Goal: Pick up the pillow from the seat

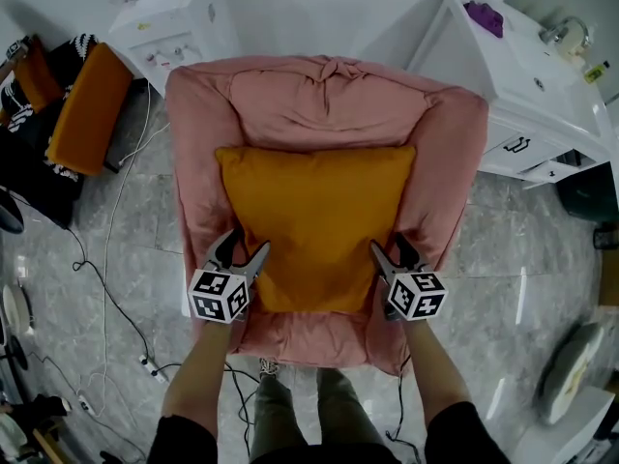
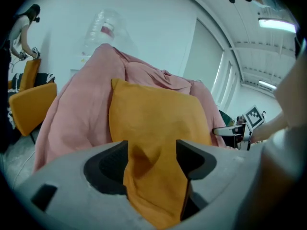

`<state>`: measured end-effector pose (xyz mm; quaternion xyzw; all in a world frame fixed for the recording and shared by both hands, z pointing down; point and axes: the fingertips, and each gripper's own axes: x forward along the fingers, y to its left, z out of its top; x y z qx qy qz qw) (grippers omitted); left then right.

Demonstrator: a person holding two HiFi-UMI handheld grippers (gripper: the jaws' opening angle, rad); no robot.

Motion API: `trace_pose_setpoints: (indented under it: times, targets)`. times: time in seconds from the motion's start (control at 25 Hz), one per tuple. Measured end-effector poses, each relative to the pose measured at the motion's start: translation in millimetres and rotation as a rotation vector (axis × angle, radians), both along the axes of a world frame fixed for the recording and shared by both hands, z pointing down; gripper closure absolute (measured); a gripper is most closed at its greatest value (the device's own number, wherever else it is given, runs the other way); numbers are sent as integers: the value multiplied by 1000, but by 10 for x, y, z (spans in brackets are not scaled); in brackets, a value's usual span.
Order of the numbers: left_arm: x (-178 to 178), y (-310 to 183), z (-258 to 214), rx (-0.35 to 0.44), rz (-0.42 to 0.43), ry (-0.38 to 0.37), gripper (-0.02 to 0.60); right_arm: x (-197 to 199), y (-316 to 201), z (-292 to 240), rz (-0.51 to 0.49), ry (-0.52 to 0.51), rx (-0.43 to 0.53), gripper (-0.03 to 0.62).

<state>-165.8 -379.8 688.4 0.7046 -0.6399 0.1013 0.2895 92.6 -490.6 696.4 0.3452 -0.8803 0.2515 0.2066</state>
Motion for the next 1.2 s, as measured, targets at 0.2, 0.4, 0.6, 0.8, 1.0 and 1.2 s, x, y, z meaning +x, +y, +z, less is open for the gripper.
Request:
trace_pose_setpoints:
  times: [0.2, 0.4, 0.6, 0.8, 1.0, 1.2]
  targets:
    - [-28, -144, 144, -39, -4, 74, 256, -32, -152, 145, 17, -54, -91, 318]
    - [-95, -230, 236, -55, -26, 118, 249, -44, -208, 231, 16, -109, -151, 298]
    - [-162, -170, 308, -55, -84, 163, 221, -47, -226, 261, 1, -127, -169, 286]
    - [-191, -175, 388, -73, -92, 197, 212, -64, -228, 275, -8, -131, -175, 286]
    - [-163, -262, 457, -71, -70, 243, 210, -82, -241, 307, -18, -134, -183, 287]
    - [-142, -329, 482, -67, -64, 258, 213, -110, -241, 307, -28, -147, -190, 294]
